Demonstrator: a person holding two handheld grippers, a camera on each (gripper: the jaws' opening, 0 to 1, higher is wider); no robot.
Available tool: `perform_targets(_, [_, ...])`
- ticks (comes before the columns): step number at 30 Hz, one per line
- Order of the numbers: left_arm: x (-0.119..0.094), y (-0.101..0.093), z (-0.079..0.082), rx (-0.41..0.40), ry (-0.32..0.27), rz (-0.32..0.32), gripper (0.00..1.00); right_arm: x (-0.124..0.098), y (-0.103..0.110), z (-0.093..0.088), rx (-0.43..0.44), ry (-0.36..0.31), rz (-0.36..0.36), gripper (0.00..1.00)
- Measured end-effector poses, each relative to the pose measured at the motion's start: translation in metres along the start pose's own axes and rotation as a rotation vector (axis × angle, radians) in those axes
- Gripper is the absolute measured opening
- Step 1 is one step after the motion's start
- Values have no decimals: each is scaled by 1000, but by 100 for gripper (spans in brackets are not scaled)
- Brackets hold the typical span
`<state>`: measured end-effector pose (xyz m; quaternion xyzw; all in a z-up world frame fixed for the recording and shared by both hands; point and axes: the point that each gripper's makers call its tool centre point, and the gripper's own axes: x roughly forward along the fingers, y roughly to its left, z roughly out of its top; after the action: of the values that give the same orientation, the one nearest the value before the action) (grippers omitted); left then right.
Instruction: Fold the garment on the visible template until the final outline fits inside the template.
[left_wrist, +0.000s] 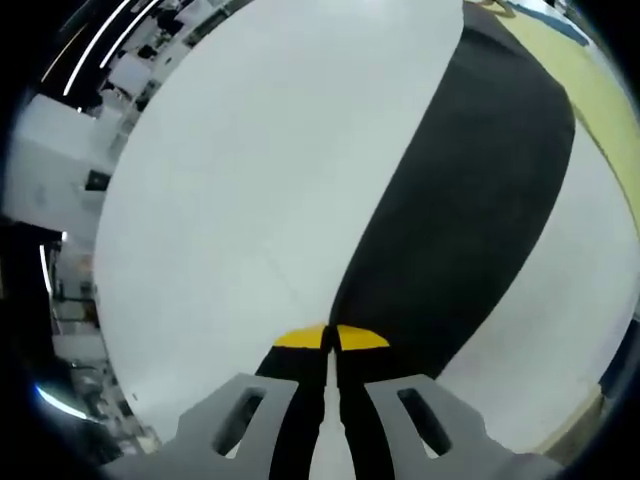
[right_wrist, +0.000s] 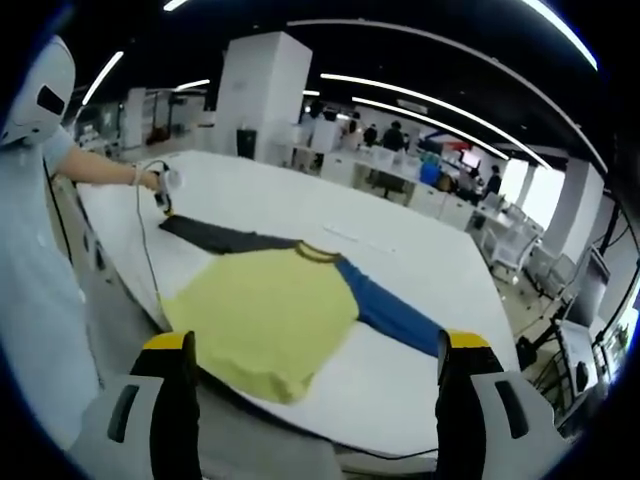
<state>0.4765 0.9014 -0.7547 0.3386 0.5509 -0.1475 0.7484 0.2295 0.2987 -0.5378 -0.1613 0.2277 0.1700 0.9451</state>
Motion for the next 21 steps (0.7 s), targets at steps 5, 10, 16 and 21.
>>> perform_targets(5, [1, -1, -1, -10, -3, -4, 0, 1, 1, -1, 2, 6, 1, 99])
perform_targets(10, [1, -1, 0, 1, 1, 0, 0, 4, 3, -1, 5, 3, 8, 99])
perform_targets(16, [2, -1, 0, 19, 1, 0, 0, 3, 5, -1, 13, -8, 5, 99])
perform_targets(21, [3, 0, 1, 45, 7, 6, 0, 1, 5, -6, 26, -6, -6, 99])
